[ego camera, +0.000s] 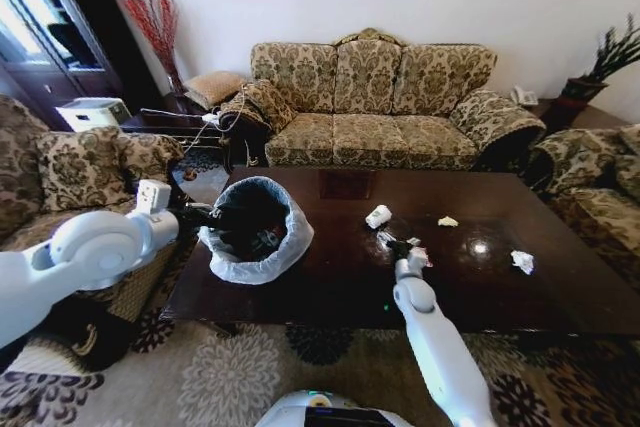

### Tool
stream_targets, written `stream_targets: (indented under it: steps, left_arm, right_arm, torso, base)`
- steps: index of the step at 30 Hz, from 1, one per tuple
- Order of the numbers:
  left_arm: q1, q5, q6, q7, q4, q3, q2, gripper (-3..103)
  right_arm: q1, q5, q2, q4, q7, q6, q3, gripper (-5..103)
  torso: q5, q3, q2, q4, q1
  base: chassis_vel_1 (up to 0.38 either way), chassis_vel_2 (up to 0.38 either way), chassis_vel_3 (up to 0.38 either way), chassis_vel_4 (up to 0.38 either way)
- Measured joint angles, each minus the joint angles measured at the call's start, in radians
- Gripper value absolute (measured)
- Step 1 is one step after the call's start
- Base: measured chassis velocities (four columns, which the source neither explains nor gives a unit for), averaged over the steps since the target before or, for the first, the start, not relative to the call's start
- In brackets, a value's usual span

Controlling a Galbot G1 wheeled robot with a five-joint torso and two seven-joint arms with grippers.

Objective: Move to the front of the table and place the trash on the table into the trash bin.

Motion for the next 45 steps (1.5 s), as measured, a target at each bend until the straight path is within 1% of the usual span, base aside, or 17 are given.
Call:
stream_targets:
  steps: [3, 4, 5, 6, 9, 10, 13, 17, 28, 31, 32, 33, 36, 39, 40, 44, 45]
  left_arm:
    - [0.000, 0.006, -0.002, 0.000, 0.001, 0.005, -0.002, 0]
    - [0.000, 0.013, -0.003, 0.001, 0.003, 0.010, -0.002, 0]
    - [0.000, 0.017, -0.003, 0.003, 0.005, 0.011, -0.002, 0]
    - [0.000, 0.017, -0.003, 0.003, 0.005, 0.011, -0.002, 0]
    - [0.000, 0.025, -0.004, 0.011, 0.010, 0.015, -0.002, 0]
    - [0.000, 0.025, -0.004, 0.011, 0.010, 0.015, -0.002, 0]
    - [-0.003, 0.035, -0.013, 0.016, 0.016, 0.031, -0.003, 0]
    - [-0.006, 0.046, -0.016, 0.018, 0.017, 0.038, -0.006, 0]
    - [-0.006, 0.052, -0.019, 0.025, 0.015, 0.040, -0.009, 0]
    - [-0.059, 0.052, -0.024, 0.026, 0.017, 0.107, -0.011, 0]
    - [-0.059, 0.052, -0.024, 0.026, 0.017, 0.107, -0.011, 0]
    - [-0.070, 0.053, -0.024, 0.025, 0.019, 0.121, -0.011, 0]
    - [-0.076, 0.054, -0.026, 0.024, 0.023, 0.128, -0.011, 0]
    - [-0.078, 0.055, -0.027, 0.024, 0.026, 0.130, -0.011, 0]
    - [-0.078, 0.055, -0.027, 0.024, 0.026, 0.130, -0.011, 0]
    - [-0.078, 0.056, -0.027, 0.023, 0.026, 0.130, -0.012, 0]
    - [-0.078, 0.056, -0.027, 0.023, 0.026, 0.130, -0.012, 0]
  right_arm:
    - [0.037, 0.016, 0.040, -0.014, 0.047, -0.031, -0.014, 100]
    - [0.073, 0.015, 0.083, -0.035, 0.112, -0.054, -0.016, 100]
    - [0.088, 0.014, 0.098, -0.050, 0.139, -0.058, -0.016, 100]
    - [0.088, 0.014, 0.098, -0.050, 0.139, -0.058, -0.016, 100]
    - [0.141, 0.028, 0.130, -0.113, 0.249, -0.043, -0.017, 100]
    - [0.141, 0.028, 0.130, -0.113, 0.249, -0.043, -0.017, 100]
    - [0.188, 0.135, 0.145, -0.163, 0.317, -0.045, -0.016, 100]
    - [0.222, 0.213, 0.145, -0.227, 0.335, -0.043, -0.017, 100]
    - [0.260, 0.280, 0.137, -0.316, 0.331, -0.031, -0.006, 99]
    - [0.269, 0.316, 0.133, -0.344, 0.312, -0.046, -0.001, 86]
    - [0.269, 0.316, 0.133, -0.344, 0.312, -0.046, -0.001, 86]
    - [0.269, 0.320, 0.132, -0.345, 0.307, -0.047, 0.000, 80]
    - [0.263, 0.322, 0.130, -0.339, 0.302, -0.047, -0.001, 75]
    - [0.251, 0.320, 0.125, -0.323, 0.296, -0.050, -0.002, 58]
    - [0.251, 0.320, 0.125, -0.323, 0.296, -0.050, -0.002, 58]
    - [0.236, 0.319, 0.121, -0.299, 0.294, -0.053, -0.003, 37]
    - [0.230, 0.319, 0.120, -0.288, 0.294, -0.055, -0.003, 37]
  torso:
    - [0.0004, 0.000, 0.000, 0.0011, 0.000]
    - [0.0012, 0.000, 0.000, 0.0014, 0.000]
    - [0.0011, 0.000, 0.000, 0.0015, 0.000]
    - [0.0011, 0.000, 0.000, 0.0015, 0.000]
    - [0.0021, 0.000, 0.000, 0.0002, 0.000]
    - [0.0021, 0.000, 0.000, 0.0002, 0.000]
    - [0.0016, 0.000, 0.000, -0.0005, 0.000]
    - [0.0013, 0.000, 0.000, 0.0003, 0.000]
    - [0.0015, 0.000, 0.000, 0.0001, 0.000]
    - [0.0014, 0.000, 0.000, 0.0001, 0.000]
    - [0.0014, 0.000, 0.000, 0.0001, 0.000]
    - [0.0010, 0.000, 0.000, 0.0001, 0.000]
    - [0.0012, 0.000, 0.000, 0.0001, 0.000]
    - [0.0018, 0.000, 0.000, 0.0000, 0.000]
    - [0.0018, 0.000, 0.000, 0.0000, 0.000]
    - [0.0017, 0.000, 0.000, 0.0002, 0.000]
    - [0.0017, 0.000, 0.000, 0.0002, 0.000]
  base:
    - [0.078, 0.058, -0.034, -0.018]
    - [0.051, 0.070, 0.002, 0.002]
    - [0.051, 0.012, 0.002, 0.002]
    - [0.051, 0.012, 0.002, 0.002]
    - [0.000, 0.000, 0.000, 0.000]
    - [0.000, 0.000, 0.000, 0.000]
    - [0.000, 0.000, 0.000, 0.000]
    - [0.000, 0.000, 0.000, 0.000]
    - [0.000, 0.000, 0.000, 0.000]
    - [0.000, 0.000, 0.000, 0.000]
    - [0.000, 0.000, 0.000, 0.000]
    - [0.000, 0.000, 0.000, 0.000]
    - [0.000, 0.000, 0.000, 0.000]
    - [0.000, 0.000, 0.000, 0.000]
    - [0.000, 0.000, 0.000, 0.000]
    - [0.000, 0.000, 0.000, 0.000]
    - [0.000, 0.000, 0.000, 0.000]
